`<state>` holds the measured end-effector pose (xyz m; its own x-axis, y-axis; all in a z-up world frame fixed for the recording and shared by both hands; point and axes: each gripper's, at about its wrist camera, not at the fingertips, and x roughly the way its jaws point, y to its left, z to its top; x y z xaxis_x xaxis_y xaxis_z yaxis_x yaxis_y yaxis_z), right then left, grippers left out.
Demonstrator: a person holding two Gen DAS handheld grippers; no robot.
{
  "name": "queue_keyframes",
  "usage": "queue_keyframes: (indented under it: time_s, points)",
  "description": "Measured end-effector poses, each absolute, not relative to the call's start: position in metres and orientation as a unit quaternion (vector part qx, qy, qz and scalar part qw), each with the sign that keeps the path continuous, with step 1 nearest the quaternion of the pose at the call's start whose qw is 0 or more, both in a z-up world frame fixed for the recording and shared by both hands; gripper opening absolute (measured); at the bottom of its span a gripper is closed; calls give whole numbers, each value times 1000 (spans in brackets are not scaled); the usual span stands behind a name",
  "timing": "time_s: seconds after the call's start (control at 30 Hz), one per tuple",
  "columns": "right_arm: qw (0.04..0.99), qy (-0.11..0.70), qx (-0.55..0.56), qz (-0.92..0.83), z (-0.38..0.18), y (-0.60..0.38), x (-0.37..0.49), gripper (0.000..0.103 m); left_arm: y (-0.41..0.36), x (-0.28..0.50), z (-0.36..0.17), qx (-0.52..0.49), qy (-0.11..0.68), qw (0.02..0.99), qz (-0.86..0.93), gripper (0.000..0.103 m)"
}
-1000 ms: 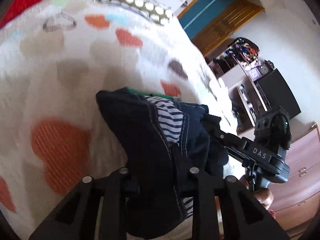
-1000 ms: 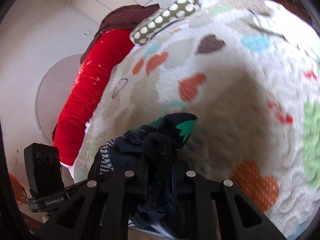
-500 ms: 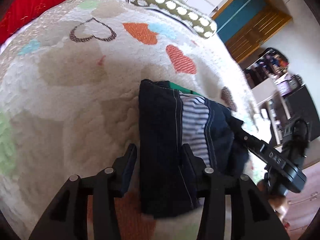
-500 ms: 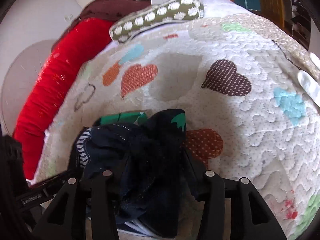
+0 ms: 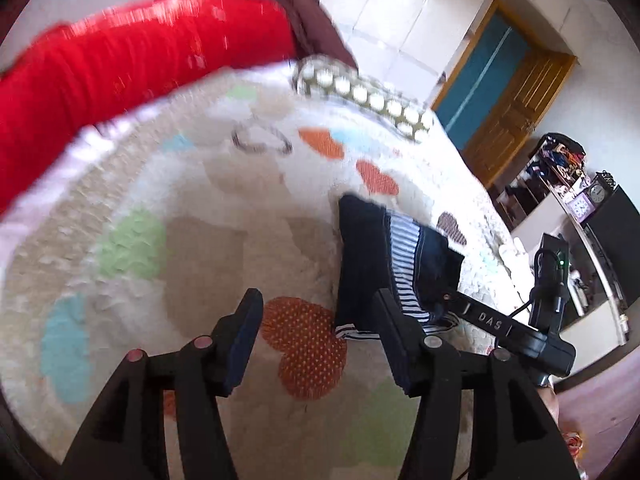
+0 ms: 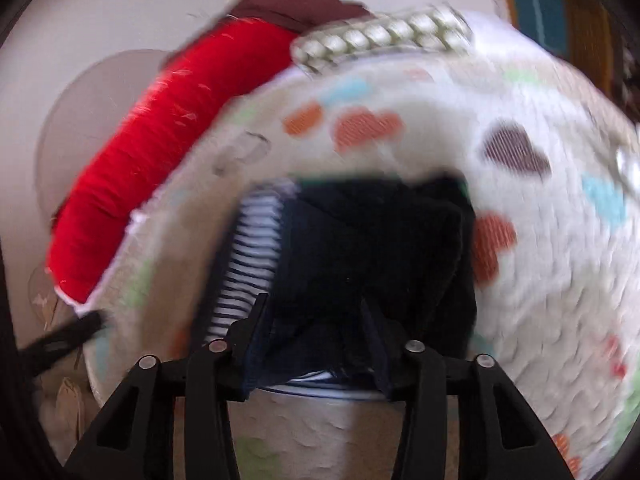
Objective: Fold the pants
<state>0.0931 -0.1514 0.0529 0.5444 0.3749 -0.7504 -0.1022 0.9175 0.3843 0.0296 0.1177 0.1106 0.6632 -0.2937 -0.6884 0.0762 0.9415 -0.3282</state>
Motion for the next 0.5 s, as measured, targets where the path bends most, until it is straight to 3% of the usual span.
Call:
queue_keyframes:
  time_s: [0.1, 0.17, 0.3, 0.5]
  points:
    - [874, 437, 176, 121, 70, -164, 71, 45, 114, -6, 141, -101, 321, 940, -61, 84]
    - [893, 406, 165, 106, 86, -163, 44, 51, 110, -32, 162, -84, 258, 962, -29, 88]
    - [917, 359, 156, 80, 106, -163, -14, 61, 106, -67, 185, -85, 203, 975, -8, 94]
    - [927, 319, 195, 42, 122, -175, -82, 62, 94, -116, 216, -49, 123, 990, 38, 103]
